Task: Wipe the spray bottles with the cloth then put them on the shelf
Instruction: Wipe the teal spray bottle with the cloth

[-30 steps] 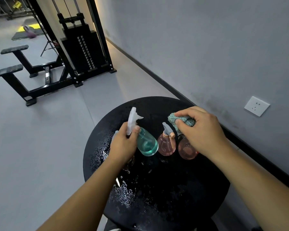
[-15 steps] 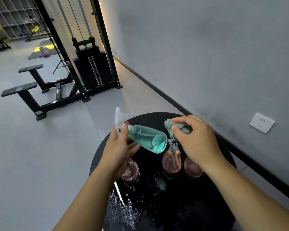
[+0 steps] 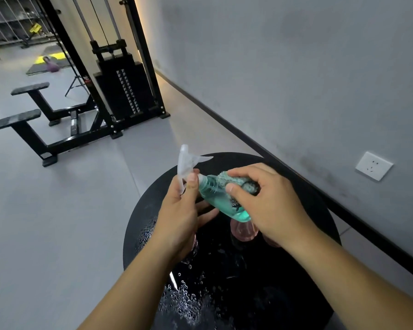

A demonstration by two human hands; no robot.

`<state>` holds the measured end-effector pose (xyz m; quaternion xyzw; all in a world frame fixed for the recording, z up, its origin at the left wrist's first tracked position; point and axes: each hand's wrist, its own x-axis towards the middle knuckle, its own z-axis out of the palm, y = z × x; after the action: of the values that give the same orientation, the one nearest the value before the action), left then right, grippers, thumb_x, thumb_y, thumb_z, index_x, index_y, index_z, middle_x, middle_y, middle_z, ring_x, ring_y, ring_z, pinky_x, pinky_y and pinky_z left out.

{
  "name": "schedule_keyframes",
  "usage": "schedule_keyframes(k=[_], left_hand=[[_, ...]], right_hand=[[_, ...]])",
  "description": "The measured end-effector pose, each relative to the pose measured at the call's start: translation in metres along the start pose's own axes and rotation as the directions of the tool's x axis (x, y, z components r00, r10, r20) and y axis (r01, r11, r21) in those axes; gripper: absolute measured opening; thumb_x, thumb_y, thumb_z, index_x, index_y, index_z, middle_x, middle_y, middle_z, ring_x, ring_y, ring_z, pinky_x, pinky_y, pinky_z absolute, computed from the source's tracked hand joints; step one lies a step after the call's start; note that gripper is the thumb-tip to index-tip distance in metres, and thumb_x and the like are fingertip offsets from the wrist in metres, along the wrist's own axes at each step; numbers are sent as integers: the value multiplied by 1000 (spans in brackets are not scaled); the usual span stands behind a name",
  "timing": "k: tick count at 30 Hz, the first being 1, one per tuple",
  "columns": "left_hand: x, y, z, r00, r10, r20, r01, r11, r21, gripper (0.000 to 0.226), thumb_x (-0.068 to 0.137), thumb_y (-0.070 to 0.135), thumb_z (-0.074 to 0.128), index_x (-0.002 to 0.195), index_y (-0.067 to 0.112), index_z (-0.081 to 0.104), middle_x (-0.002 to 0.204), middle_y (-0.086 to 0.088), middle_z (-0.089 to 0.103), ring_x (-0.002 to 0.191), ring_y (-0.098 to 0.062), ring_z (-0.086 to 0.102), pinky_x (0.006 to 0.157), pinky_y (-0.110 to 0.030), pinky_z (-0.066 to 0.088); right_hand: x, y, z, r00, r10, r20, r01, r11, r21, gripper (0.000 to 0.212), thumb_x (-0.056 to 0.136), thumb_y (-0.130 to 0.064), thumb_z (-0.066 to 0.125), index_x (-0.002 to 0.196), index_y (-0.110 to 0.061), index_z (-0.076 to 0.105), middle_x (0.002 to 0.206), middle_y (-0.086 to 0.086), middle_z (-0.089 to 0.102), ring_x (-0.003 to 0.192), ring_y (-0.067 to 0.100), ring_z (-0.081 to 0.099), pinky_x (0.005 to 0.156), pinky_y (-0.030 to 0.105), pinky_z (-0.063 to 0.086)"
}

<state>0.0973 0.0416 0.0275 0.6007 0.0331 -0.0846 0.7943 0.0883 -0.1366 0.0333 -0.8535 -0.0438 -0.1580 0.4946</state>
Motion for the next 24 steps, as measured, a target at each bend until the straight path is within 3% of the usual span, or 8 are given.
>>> schedule_keyframes(k=[7, 9, 14, 20, 24], left_hand=[[6, -1, 7, 998, 31, -62, -30, 999, 16, 27, 109, 39, 53, 125, 20, 62, 113, -10, 80, 100, -29, 81, 76, -34, 66], [6, -2, 10, 998, 32, -58, -31, 999, 18, 27, 108, 39, 55, 125, 19, 63, 112, -8, 81, 99, -29, 81, 75, -33, 66], [6, -3, 16, 997, 68, -48, -66, 997, 35, 25, 107, 38, 58, 123, 20, 64, 108, -2, 82, 100, -25, 81, 78, -32, 66], [2, -6, 20, 993, 95, -75, -91, 994, 52, 21, 105, 38, 61, 120, 26, 70, 109, -6, 81, 105, -26, 80, 84, -36, 66], [0, -9, 25, 993, 108, -48, -105, 993, 56, 22, 105, 34, 61, 121, 22, 70, 112, -6, 81, 109, -25, 79, 91, -37, 65]], right_hand=[[-5, -4, 6, 986, -73, 151, 88, 992, -95, 31, 100, -22, 64, 129, -31, 70, 121, -26, 57, 116, -9, 53, 93, 8, 48], [-3, 0, 5, 990, -72, 119, 86, 990, -114, 30, 99, -23, 65, 128, -30, 71, 119, -25, 58, 114, -6, 55, 91, 11, 50], [6, 12, 0, 999, 32, -15, -33, 996, -83, 30, 97, -26, 71, 126, -27, 73, 114, -20, 65, 104, -6, 61, 81, -1, 45], [-3, 4, 8, 1000, -8, -20, 7, 1000, -29, 27, 93, -26, 76, 119, -27, 76, 108, -19, 64, 101, -7, 61, 75, 2, 47], [2, 9, 6, 988, 88, -130, -87, 996, 12, 22, 87, -28, 81, 109, -29, 79, 100, -19, 68, 94, -6, 64, 76, 13, 55]])
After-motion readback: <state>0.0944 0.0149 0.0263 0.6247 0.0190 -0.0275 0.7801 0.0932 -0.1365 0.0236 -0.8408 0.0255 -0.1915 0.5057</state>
